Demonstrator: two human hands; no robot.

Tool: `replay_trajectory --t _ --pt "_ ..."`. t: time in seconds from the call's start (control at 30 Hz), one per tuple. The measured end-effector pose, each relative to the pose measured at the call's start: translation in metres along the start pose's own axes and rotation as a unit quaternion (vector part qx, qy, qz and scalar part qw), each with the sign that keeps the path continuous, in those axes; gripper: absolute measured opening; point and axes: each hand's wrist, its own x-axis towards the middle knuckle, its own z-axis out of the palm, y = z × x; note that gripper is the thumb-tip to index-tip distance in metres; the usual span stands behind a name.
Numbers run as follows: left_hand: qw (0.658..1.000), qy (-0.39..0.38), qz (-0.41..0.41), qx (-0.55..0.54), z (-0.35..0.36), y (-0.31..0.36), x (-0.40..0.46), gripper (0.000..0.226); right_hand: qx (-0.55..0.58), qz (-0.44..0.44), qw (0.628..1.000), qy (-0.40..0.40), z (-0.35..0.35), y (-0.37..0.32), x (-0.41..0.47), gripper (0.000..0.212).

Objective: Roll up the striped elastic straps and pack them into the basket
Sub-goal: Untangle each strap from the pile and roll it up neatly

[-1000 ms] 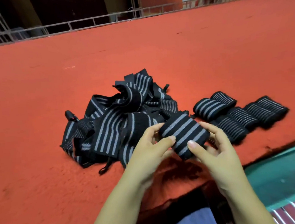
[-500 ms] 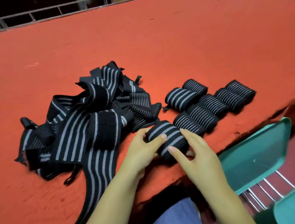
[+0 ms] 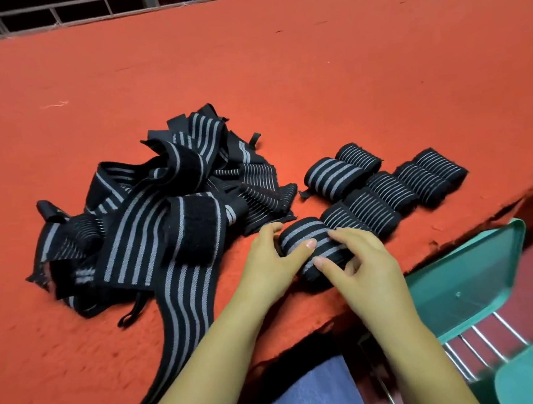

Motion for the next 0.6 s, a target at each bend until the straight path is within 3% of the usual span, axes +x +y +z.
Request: replay_trajectory --t 0.07,0.2,0.33,0.43,0.5,0.6 --pt "0.999 0.023 0.013 0.028 -0.011 0.003 -0.003 0.056 -0.011 -0.026 1.0 -0.005 -0.004 -0.016 0.016 0.036" --pt "0.997 0.069 0.027 -0.009 -0.036 0.01 -0.014 0.037 -0.08 -0.08 0.993 -0.04 0.007 -0.053 0.068 0.034" --pt "0.995 0.09 0.036 -0.036 -0.063 0.009 -0.028 0.03 -0.22 -0.064 0.954 -0.194 0.052 -0.069 0.124 0.054" --pt "0.992 0.102 0.039 -0.066 -0.08 0.009 -0.04 0.018 -0.313 -0.059 0.912 -0.259 0.084 -0.065 0.142 0.034" --pt "0.989 0.113 0.044 -0.087 -0.09 0.009 -0.046 0.016 -0.294 -0.048 0.922 -0.246 0.091 -0.063 0.148 0.015" --pt "0.979 0.13 0.055 -0.15 -0.102 0.012 -0.049 0.017 -0.101 0.012 0.975 -0.198 0.084 -0.07 0.158 0.01"
